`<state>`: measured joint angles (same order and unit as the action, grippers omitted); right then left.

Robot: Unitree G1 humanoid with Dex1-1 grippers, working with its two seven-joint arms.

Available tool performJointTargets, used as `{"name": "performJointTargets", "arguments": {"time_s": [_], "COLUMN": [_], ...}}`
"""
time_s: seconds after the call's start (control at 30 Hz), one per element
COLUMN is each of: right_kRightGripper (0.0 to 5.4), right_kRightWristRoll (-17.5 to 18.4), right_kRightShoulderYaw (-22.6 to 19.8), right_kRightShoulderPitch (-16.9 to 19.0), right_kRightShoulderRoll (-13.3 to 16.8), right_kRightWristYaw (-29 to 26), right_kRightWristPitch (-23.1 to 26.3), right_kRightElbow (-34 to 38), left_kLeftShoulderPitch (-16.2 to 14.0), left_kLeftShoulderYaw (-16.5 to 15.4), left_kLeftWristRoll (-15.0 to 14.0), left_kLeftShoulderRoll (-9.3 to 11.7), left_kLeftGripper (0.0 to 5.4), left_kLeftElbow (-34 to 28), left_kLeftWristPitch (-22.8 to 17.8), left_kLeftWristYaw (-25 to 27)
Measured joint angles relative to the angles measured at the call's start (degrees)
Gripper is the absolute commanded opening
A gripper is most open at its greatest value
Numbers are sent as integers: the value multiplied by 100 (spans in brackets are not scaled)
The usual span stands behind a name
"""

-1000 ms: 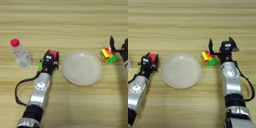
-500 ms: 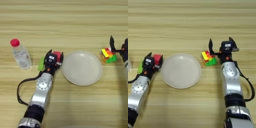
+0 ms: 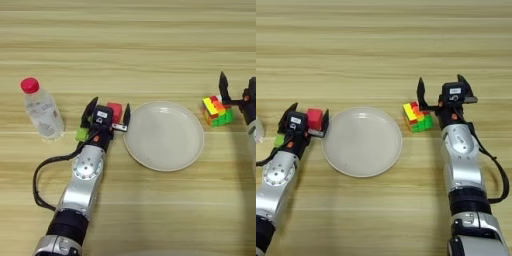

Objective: Move the objects on the table

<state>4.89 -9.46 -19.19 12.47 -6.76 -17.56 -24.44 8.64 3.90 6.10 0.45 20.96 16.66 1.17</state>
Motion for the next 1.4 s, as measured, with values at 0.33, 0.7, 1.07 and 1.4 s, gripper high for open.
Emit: {"name": "performJointTargets", "arguments": {"time_s": [0.33, 0.7, 1.07, 1.4], "right_kRightGripper": [540, 540, 540, 540], "right_kRightWristRoll": [0, 0, -2, -2], "right_kRightShoulderYaw": [0, 0, 10, 14], "right_kRightShoulderPitch": [0, -1, -6, -16], "right_kRightShoulderRoll": [0, -1, -6, -6], "right_kRightWristYaw": [-4, -6, -13, -33], "right_kRightWristPitch": [0, -5, -8, -8], "right_kRightElbow": [-11, -39, -67, -122], "left_kLeftShoulderPitch": [-46, -341, -1021, -1188], "left_kLeftShoulderYaw": [-15, -19, -229, -1097], "left_kLeftWristRoll": [38, 125, 244, 122], "left_kLeftShoulderRoll": [40, 164, 249, 409], "left_kLeftGripper": [536, 536, 536, 536], "left_kLeftElbow": [-623, -2061, -3686, -3858], "left_kLeftWristPitch": [259, 294, -205, -308], "left_kLeftWristYaw": [-101, -110, -182, -372]}}
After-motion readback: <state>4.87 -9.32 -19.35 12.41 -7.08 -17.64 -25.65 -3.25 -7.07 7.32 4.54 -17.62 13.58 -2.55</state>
